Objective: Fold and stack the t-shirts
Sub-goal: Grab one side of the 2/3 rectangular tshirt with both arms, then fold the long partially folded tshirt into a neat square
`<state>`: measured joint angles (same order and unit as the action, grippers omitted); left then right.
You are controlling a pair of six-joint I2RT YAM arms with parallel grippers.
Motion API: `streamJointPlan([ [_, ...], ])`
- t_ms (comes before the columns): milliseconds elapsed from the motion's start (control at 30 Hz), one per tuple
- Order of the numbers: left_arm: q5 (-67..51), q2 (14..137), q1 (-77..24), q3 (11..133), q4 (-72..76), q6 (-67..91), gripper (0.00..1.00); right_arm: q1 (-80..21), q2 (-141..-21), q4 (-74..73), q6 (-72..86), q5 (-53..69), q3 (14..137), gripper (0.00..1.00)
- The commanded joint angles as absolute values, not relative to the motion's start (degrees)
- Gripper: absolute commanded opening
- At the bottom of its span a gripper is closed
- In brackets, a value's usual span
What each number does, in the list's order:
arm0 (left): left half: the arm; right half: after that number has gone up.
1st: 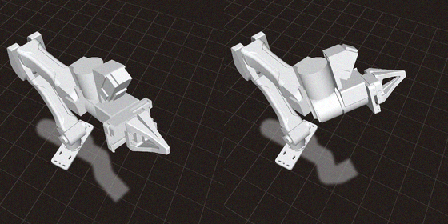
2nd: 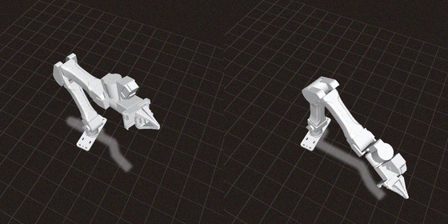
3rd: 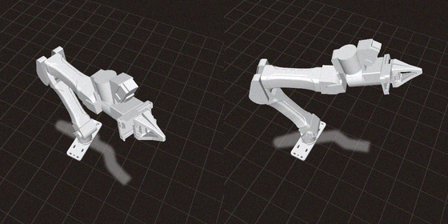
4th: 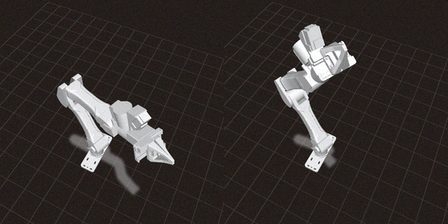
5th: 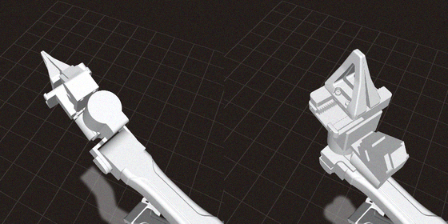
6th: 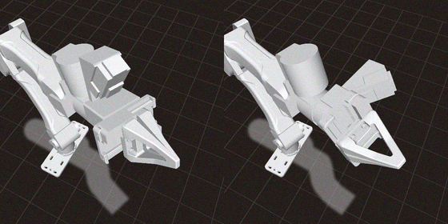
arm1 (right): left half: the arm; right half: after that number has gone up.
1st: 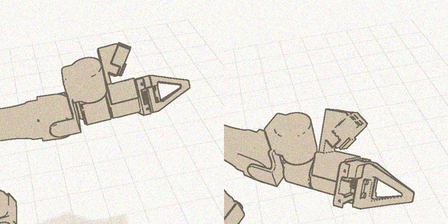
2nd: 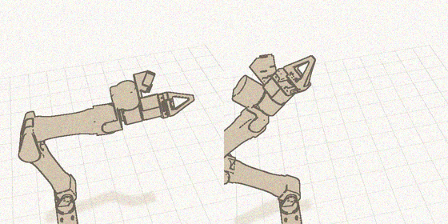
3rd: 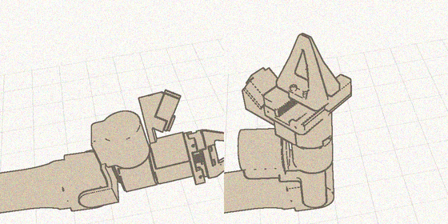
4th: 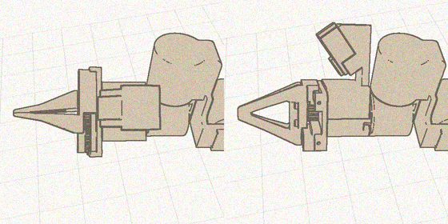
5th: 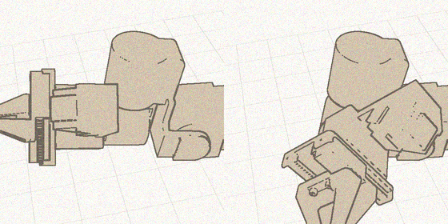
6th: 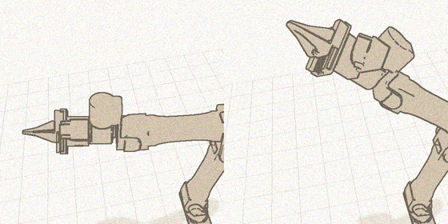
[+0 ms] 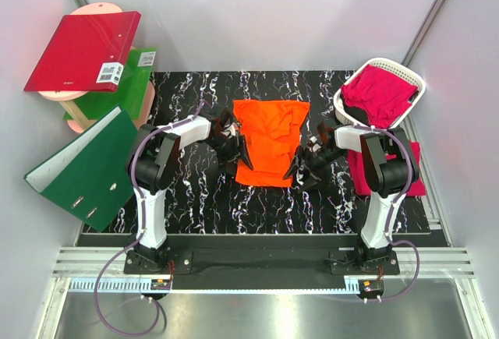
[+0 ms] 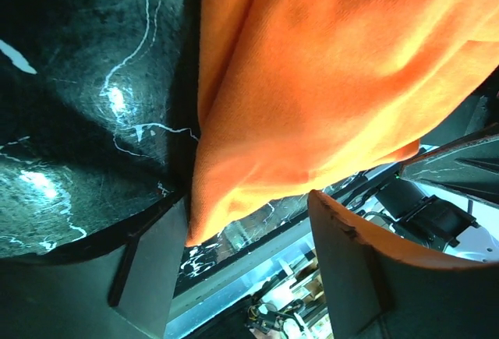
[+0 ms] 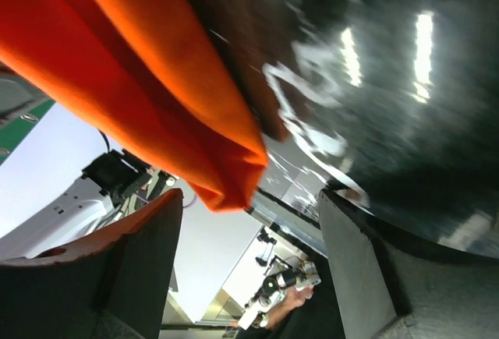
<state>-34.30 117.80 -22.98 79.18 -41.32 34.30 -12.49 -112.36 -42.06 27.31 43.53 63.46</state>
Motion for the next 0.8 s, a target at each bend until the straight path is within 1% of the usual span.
streamJointPlan([
  [0,-30.7,118.9,-22.9,79.1,-41.0,31.6,0.63,-15.6,-116.4,-33.6,32.4,41.5,63.3,0.75],
  [33,-30.8,118.8,-22.9,79.0,-41.1,31.5,0.6,-15.9,-118.0,-33.6,32.5,42.0,64.1,0.73],
  [67,-30.7,118.7,-22.9,78.9,-41.3,31.2,0.56,-16.7,-118.9,-33.6,32.6,42.5,65.7,0.64],
  [100,-30.6,118.6,-22.9,78.8,-41.4,31.3,0.38,-17.0,-120.1,-33.7,32.5,43.1,66.5,0.56],
  [133,-30.4,118.4,-22.9,78.9,-41.6,31.3,0.25,-17.2,-120.6,-33.8,32.7,44.4,67.1,0.44],
  [167,-30.1,118.3,-22.9,78.9,-41.8,31.2,0.11,-17.3,-120.8,-34.2,32.9,44.9,68.1,0.22],
  [200,-29.8,118.1,-22.8,79.3,-42.4,31.2,0.0,-17.4,-121.5,-36.5,32.9,45.2,68.8,0.11],
  [233,-29.6,118.0,-22.9,79.5,-42.7,30.9,0.0,-17.4,-121.6,-38.4,31.7,45.1,70.3,0.04],
  [267,-29.6,117.9,-22.7,79.6,-43.1,30.7,0.0,-17.4,-121.6,-40.3,30.9,44.7,70.9,0.0],
  [367,-29.6,117.0,-22.5,80.6,-44.3,30.3,0.0,-17.3,-119.3,-47.3,28.9,43.0,72.3,0.0],
  [533,-30.6,114.3,-22.3,83.9,-47.1,30.8,0.0,-17.3,-114.7,-52.3,27.6,44.3,75.3,0.0],
  [600,-30.9,113.6,-22.3,87.5,-48.6,31.0,0.0,-17.3,-113.8,-53.3,27.4,45.3,77.0,0.0],
  [767,-31.2,115.6,-22.4,97.2,-52.6,30.8,0.0,-17.2,-114.7,-56.1,27.0,46.8,86.0,0.0],
])
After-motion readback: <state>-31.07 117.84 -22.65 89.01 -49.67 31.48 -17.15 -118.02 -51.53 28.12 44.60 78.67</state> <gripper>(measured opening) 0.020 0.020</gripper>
